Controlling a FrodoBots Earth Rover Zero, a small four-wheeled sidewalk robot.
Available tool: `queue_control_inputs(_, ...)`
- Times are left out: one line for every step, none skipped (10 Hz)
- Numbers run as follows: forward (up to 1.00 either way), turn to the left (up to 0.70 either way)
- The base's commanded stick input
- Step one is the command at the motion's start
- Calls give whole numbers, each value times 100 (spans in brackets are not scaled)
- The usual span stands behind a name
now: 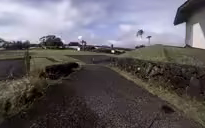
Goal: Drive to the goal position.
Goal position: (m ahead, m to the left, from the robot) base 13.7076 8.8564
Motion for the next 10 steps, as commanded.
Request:
queue_control_inputs(50, -47)
queue_control_inputs(50, -50)
queue_control_inputs(50, -50)
queue_control_inputs(50, -50)
queue_control_inputs(50, -32)
queue_control_inputs(50, -4)
queue_control_inputs(50, 0)
queue_control_inputs(50, 0)
queue_control_inputs(50, 0)
queue_control_inputs(50, 0)
